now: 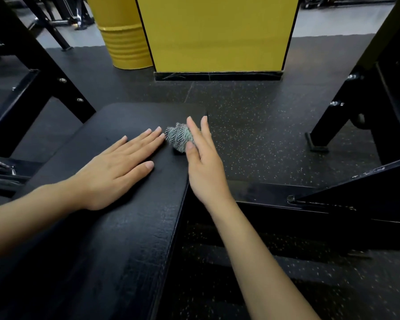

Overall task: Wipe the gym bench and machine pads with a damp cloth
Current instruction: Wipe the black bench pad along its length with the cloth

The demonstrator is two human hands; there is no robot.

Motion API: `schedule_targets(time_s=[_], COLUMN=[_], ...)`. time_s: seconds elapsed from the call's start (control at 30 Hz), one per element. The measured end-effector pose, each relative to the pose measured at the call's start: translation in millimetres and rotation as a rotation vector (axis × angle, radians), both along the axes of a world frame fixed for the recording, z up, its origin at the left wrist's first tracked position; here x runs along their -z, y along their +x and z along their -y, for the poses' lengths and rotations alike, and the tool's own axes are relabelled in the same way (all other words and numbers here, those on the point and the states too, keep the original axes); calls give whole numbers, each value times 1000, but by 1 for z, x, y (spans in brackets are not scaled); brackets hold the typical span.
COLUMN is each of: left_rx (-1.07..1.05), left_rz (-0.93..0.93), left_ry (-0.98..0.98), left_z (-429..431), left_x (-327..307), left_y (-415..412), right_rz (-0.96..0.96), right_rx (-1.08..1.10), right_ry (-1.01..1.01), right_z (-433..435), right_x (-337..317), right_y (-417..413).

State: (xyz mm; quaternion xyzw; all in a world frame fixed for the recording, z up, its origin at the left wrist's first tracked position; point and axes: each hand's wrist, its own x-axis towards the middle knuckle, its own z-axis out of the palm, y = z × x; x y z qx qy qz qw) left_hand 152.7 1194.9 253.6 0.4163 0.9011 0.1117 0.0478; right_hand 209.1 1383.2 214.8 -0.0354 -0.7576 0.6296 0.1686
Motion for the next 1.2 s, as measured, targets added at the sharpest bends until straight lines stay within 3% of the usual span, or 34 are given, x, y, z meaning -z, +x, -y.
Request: schedule_targets(time_s=[0.13,0.43,0.73,1.03,1.2], left_rx=[-10,-28,-30,-82,-229], left_rz=[5,11,6,-33,2], left_ry=[-13,-5,-61,-77,71], left_z=[-1,-2,-4,-6,-10], left_x=[-1,-1,-2,2,3], left_y=[0,2,2,0,-4], right_rz=[-17,-124,-38,94,144], right_rx=[17,4,28,5,-97], right_ry=[13,31,64,423,726], right_z=[-9,13,-13,-30,-9], right_x=[-2,10,-3,-27,-35], right_y=[-17,28,-29,-64,-40])
